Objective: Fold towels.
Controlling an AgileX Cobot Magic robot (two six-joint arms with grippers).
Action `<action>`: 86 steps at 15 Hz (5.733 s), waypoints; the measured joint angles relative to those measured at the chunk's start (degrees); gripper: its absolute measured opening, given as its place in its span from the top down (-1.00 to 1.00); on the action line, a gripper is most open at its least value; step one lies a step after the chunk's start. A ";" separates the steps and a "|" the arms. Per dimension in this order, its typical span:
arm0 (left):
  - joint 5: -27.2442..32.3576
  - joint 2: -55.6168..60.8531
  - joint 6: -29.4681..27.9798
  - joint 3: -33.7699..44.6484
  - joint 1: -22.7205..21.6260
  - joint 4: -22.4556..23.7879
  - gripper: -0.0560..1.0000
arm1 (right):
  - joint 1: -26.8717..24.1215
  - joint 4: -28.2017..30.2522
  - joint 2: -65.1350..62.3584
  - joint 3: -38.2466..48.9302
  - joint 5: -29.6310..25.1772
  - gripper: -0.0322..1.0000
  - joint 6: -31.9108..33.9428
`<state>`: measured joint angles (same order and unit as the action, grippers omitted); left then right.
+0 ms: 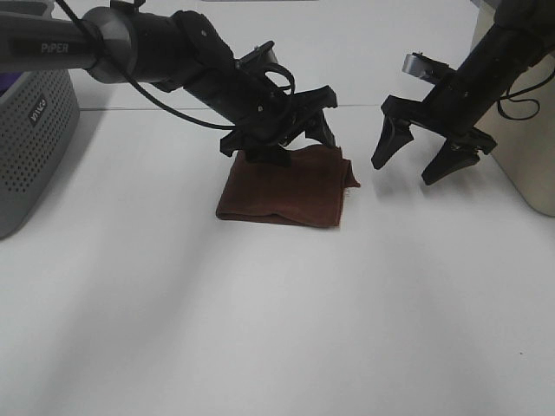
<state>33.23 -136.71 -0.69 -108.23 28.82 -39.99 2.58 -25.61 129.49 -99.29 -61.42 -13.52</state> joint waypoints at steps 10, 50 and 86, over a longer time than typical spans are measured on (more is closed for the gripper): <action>8.59 7.56 8.48 0.00 -11.52 9.68 -0.74 | 2.18 -30.88 0.00 0.00 -4.30 -0.66 -13.75; 33.92 99.87 -1.89 64.52 -14.44 41.25 -0.71 | 16.56 21.08 -72.88 51.11 -6.47 -0.61 13.52; 26.93 125.31 11.86 79.53 -23.84 31.05 -0.71 | 1.83 21.37 -115.22 69.96 0.29 -0.59 8.71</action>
<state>60.16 -11.40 11.17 -28.71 4.98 -8.94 4.41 -4.24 14.27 -29.34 -61.13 -4.81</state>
